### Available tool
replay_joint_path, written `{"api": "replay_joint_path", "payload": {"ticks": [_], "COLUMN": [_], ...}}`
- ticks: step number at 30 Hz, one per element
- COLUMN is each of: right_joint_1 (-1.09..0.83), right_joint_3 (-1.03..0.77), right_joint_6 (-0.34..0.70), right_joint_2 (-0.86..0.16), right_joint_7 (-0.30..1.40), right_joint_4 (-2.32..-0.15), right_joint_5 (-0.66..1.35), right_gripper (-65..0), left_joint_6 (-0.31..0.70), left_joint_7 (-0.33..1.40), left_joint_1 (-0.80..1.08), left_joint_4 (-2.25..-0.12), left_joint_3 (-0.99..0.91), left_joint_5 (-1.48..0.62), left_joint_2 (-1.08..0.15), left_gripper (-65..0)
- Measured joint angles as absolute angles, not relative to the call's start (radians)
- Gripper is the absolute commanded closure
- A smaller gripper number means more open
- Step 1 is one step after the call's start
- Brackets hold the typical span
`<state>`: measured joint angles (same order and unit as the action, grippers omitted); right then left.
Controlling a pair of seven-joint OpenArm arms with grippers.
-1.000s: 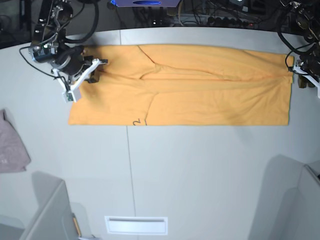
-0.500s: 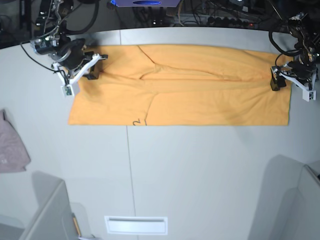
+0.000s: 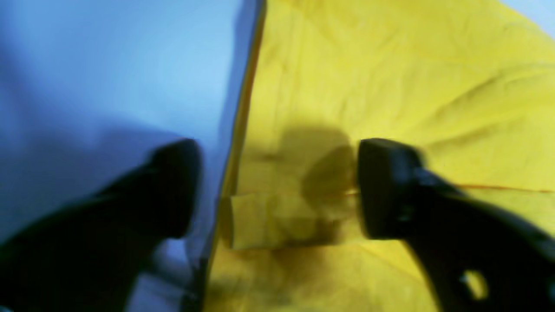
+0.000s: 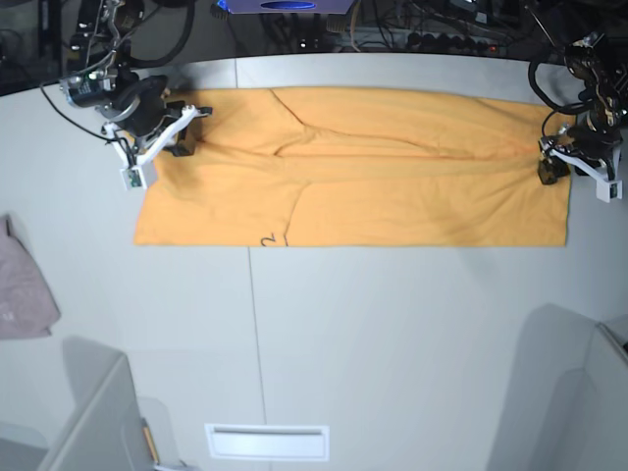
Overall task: Fold the T-shirt properly
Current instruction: 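Smooth the folded shirt flat by pulling its ends apart with both grippers, then grasp the shirt's end with the left gripper and fold it toward the right gripper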
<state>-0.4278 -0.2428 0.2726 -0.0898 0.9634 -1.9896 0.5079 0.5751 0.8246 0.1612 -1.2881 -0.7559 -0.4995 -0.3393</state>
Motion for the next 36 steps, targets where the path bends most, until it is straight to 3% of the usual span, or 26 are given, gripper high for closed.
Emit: {"api": "replay_joint_path", "payload": {"ticks": [2,5,6,14,22,36], "right_joint_1": [-0.428,-0.428,-0.427,-0.424,-0.425,-0.402], "right_joint_3": [-0.243,-0.243,-0.243,-0.299,-0.351,-0.352], "right_joint_6": [0.273,0.273,0.272,0.273,0.272,0.272], "right_joint_2": [-0.090,-0.089,-0.089,-0.027,-0.014,-0.013], "right_joint_7": [0.964,0.964,0.963,0.963,0.964,0.972], "right_joint_4": [-1.990,-1.990,-1.990,-1.990,-1.990,-1.988], "right_joint_5": [0.508,0.508,0.508,0.515,0.508,0.508], "right_gripper": [0.0,0.0,0.0,0.0,0.0,0.0], "left_joint_6": [0.576,0.576,0.578,0.579,0.570,0.575], "left_joint_7": [0.804,0.791,0.786,0.831,0.869,0.870], "left_joint_1": [0.155,0.147,0.146,0.136,0.189,0.337], "left_joint_4": [-1.252,-1.205,-1.196,-1.229,-1.456,-1.805], "left_joint_3": [-0.759,-0.761,-0.762,-0.771,-0.870,-0.760], "left_joint_5": [-0.506,-0.525,-0.528,-0.516,-0.465,-0.481], "left_joint_2": [-0.344,-0.354,-0.355,-0.362,-0.355,-0.301], "left_gripper": [-25.8,-1.2,0.0,0.0,0.0,0.0]}}
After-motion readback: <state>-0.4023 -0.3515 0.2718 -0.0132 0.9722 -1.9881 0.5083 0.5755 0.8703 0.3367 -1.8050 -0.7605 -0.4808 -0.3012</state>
